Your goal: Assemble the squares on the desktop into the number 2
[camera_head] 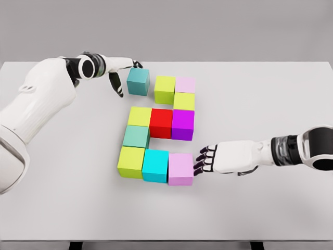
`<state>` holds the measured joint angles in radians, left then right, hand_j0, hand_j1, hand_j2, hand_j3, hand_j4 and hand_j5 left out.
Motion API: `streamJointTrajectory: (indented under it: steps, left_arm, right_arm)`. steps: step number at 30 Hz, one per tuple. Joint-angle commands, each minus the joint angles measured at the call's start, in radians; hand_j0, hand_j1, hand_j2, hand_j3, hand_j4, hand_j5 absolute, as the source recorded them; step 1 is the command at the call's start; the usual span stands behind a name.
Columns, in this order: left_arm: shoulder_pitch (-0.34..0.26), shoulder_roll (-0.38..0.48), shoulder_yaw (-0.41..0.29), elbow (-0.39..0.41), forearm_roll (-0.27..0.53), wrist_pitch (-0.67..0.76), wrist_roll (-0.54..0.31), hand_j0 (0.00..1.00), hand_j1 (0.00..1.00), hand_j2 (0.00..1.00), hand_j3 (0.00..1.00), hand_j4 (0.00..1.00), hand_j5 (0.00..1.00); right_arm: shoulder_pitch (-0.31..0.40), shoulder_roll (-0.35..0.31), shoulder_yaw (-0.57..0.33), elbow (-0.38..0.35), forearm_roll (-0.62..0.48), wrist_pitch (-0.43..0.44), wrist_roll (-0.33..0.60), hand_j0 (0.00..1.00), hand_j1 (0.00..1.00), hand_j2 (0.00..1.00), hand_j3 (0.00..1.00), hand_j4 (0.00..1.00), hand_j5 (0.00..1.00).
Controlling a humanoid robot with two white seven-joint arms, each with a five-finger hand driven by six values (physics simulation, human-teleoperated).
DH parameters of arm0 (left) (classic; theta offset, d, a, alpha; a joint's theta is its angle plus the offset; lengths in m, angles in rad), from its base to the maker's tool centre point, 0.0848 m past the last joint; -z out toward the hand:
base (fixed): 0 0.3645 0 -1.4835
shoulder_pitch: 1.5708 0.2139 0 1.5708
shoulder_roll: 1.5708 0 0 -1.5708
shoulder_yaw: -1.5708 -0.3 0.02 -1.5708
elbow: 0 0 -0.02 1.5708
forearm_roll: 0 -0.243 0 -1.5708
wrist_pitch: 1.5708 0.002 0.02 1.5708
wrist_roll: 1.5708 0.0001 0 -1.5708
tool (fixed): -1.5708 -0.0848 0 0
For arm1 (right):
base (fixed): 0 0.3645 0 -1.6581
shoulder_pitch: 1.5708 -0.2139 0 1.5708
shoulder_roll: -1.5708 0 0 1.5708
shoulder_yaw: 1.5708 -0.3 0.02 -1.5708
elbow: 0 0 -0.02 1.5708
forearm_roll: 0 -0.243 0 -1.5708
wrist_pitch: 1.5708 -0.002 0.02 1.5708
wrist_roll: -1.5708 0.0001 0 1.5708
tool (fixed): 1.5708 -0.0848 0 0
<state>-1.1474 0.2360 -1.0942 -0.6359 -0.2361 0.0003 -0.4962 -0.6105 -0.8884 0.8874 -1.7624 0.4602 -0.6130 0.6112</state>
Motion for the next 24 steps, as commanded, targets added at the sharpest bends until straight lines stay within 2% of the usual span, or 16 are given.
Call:
streamJointTrajectory:
  steps: [1,5,7,14,16,18,20,22,24]
  left_arm:
    - [0.000,0.009,-0.004,-0.010,0.003,-0.005,-0.018,1.00,1.00,1.00,1.00,1.00,1.00]
    - [0.000,0.052,-0.004,-0.079,0.024,-0.006,-0.085,1.00,1.00,1.00,1.00,1.00,1.00]
    - [0.000,0.054,-0.004,-0.088,0.041,-0.008,-0.108,1.00,1.00,1.00,1.00,1.00,1.00]
    - [-0.002,0.065,-0.003,-0.117,0.098,-0.002,-0.115,1.00,1.00,1.00,1.00,1.00,1.00]
    - [-0.005,0.065,-0.001,-0.108,0.098,0.003,-0.115,1.00,1.00,1.00,1.00,1.00,1.00]
    - [-0.009,0.078,0.022,-0.104,0.100,0.006,-0.115,1.00,1.00,1.00,1.00,1.00,1.00]
    - [-0.011,0.115,0.037,-0.099,0.100,0.004,-0.115,1.00,1.00,1.00,1.00,1.00,1.00]
    - [-0.009,0.147,0.036,-0.099,0.095,-0.005,-0.115,1.00,1.00,1.00,1.00,1.00,1.00]
    - [-0.008,0.178,0.027,-0.107,0.092,-0.013,-0.115,1.00,1.00,1.00,1.00,1.00,1.00]
  right_arm:
    - [-0.002,0.002,0.002,0.000,-0.005,0.002,0.000,1.00,1.00,1.00,1.00,1.00,1.00]
    - [-0.005,0.002,0.002,0.000,-0.005,0.002,0.000,1.00,1.00,1.00,1.00,1.00,1.00]
    - [-0.006,0.002,0.002,0.000,-0.005,0.002,0.000,1.00,1.00,1.00,1.00,1.00,1.00]
    - [-0.011,-0.038,-0.008,0.003,-0.005,0.002,0.000,1.00,1.00,1.00,1.00,1.00,1.00]
    - [-0.011,-0.064,-0.039,0.004,-0.005,0.002,0.000,1.00,1.00,1.00,1.00,1.00,1.00]
    - [-0.008,-0.086,-0.116,0.020,-0.005,0.002,0.000,1.00,1.00,1.00,1.00,1.00,1.00]
    - [-0.006,-0.089,-0.203,0.086,-0.034,0.002,0.000,1.00,1.00,1.00,1.00,1.00,1.00]
    - [-0.009,-0.084,-0.232,0.190,-0.118,0.002,0.000,1.00,1.00,1.00,1.00,1.00,1.00]
    - [-0.009,-0.081,-0.245,0.231,-0.126,0.002,0.000,1.00,1.00,1.00,1.00,1.00,1.00]
